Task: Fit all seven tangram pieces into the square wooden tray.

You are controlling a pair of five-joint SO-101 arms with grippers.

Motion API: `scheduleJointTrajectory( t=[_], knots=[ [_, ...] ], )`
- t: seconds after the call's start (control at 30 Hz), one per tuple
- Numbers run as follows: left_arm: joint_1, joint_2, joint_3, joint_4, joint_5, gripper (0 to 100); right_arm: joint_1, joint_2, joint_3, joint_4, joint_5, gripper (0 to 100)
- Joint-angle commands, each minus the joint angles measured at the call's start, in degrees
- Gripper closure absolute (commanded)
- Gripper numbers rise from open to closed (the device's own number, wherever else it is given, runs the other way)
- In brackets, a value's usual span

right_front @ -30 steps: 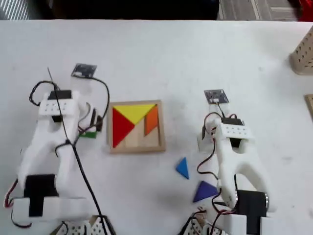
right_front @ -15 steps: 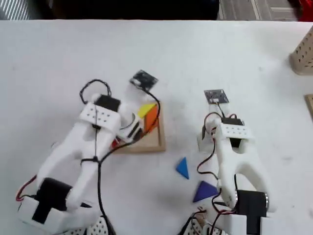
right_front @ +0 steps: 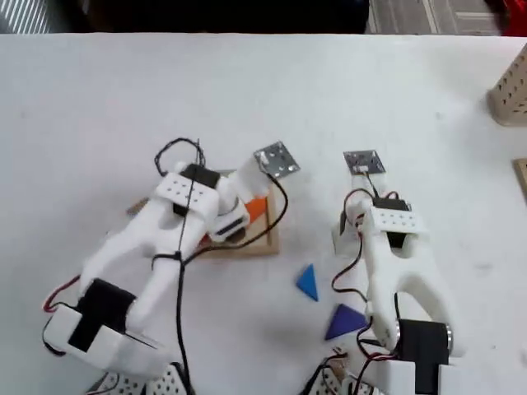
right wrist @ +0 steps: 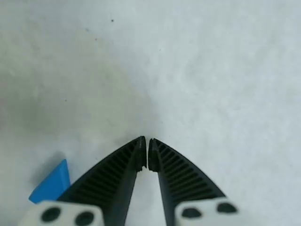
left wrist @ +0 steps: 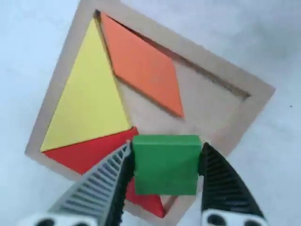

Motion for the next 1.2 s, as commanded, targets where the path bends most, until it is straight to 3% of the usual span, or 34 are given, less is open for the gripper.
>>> scheduleJointTrajectory(
  t=[0.0, 0.13, 0.37, 0.57, 0.73, 0.83, 0.97, 1.17],
  knots=[
    [0.5, -0.5, -2.1, -0.7, -0.4, 74, -0.5, -2.2, -0.2, -0.7, 0.4, 97.4],
    [0.1, -0.6, -5.0, 0.1, -0.3, 76, -0.4, -2.2, -0.2, -0.7, 0.4, 97.4],
    [-0.6, -0.6, -13.6, 10.8, -0.3, 77, -0.4, -2.2, -0.2, -0.8, 0.4, 97.4],
    [-7.3, -1.2, -24.7, 26.9, -0.2, 77, -0.5, -2.2, -0.2, -0.8, 0.4, 97.4],
    [-16.9, -6.5, -23.2, 33.1, 3.5, 89, -0.6, -2.2, -0.2, -0.8, 0.4, 97.4],
    [-22.2, -10.8, -13.2, 30.6, 3.4, 88, -0.5, -2.3, -0.2, -0.8, 0.4, 97.8],
    [-29.8, -18.0, 3.0, 20.0, 3.8, 88, -0.2, -3.3, -0.3, -0.4, 0.0, 97.9],
    [-38.5, -23.1, 20.8, 3.1, 12.7, 89, -2.0, -7.6, -0.4, 0.4, -4.5, 98.0]
  ],
)
